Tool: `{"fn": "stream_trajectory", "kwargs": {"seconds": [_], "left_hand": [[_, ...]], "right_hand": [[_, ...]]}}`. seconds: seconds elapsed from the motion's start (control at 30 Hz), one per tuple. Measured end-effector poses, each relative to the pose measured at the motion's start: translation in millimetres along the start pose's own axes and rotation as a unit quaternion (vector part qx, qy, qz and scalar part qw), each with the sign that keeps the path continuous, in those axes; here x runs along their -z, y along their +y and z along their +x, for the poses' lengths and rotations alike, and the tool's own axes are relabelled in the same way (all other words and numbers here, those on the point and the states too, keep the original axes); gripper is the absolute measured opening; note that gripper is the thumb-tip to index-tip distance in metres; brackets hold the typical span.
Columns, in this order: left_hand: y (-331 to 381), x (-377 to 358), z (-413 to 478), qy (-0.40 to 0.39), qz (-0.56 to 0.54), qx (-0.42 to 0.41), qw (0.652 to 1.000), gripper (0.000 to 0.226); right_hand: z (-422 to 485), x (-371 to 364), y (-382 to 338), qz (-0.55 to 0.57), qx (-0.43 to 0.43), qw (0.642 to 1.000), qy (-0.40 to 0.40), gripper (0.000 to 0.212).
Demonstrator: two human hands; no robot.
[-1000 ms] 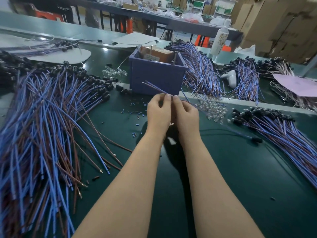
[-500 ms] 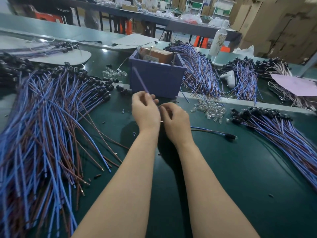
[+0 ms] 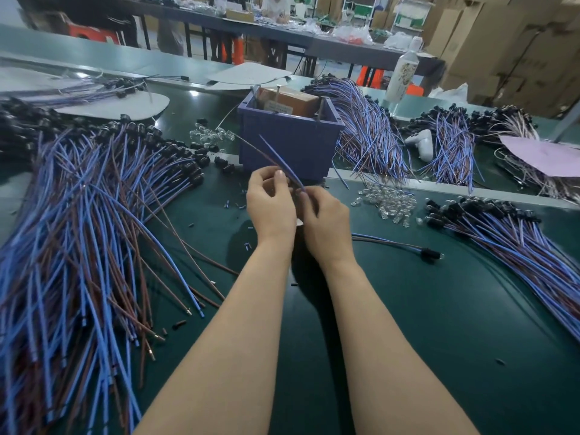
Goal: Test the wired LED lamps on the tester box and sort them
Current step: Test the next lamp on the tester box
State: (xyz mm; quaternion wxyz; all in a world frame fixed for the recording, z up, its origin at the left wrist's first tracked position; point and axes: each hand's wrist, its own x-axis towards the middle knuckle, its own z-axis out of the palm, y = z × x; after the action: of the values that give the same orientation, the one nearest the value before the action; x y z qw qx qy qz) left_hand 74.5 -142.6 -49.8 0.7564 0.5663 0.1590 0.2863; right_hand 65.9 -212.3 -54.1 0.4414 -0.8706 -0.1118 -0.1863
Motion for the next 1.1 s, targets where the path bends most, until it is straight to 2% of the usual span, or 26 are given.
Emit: {"fn": "stream_trajectory", "kwargs": {"seconds": [0.13,0.2,0.3,0.47,0.6,0.73,0.87,1.1], "left_hand": [[-6.0,-4.1,-2.9,-0.1,0.076,-0.01,0.992,0.008],[-8.1,-4.1,-2.4,-0.11,0.094,-0.015,0.989,0.008],[-9.3,-3.5,-1.8,-0.105,0.084,0.002,0.991,0.009],[-6.4,-6.6,-6.4,-0.085,0.061,-0.005,0.994,0.019],[-3.9,-5.2,-5.5,-0.072,0.017,-0.004,0.997,0.014],[-3.1,-3.3,-2.3,-0.017,0.011,-0.015,1.0,0.013],[-3.1,-3.6,-2.1,-0.001,0.035,-0.03,0.999,0.011],[-8.2,-4.4,-2.4,-0.043,0.14,-0.078,0.986,0.031]], "right_hand": [[1.5,0.6,-1.7,0.014,-0.026,1.0,0.005,0.026],[1.8,1.1,-2.5,0.029,-0.034,0.999,0.004,0.026],[3.6,2.0,-1.0,0.051,-0.055,0.997,0.012,0.023],[5.4,2.3,1.8,0.071,-0.079,0.991,0.081,0.018],[2.8,0.9,-2.5,0.071,-0.04,0.984,0.157,0.022],[1.6,-2.8,-5.9,0.084,-0.016,0.98,0.178,0.014],[1.7,-3.7,-2.6,0.069,-0.038,0.988,0.133,0.02],[1.2,-2.7,-5.3,0.029,-0.061,0.993,0.096,0.037]]}}
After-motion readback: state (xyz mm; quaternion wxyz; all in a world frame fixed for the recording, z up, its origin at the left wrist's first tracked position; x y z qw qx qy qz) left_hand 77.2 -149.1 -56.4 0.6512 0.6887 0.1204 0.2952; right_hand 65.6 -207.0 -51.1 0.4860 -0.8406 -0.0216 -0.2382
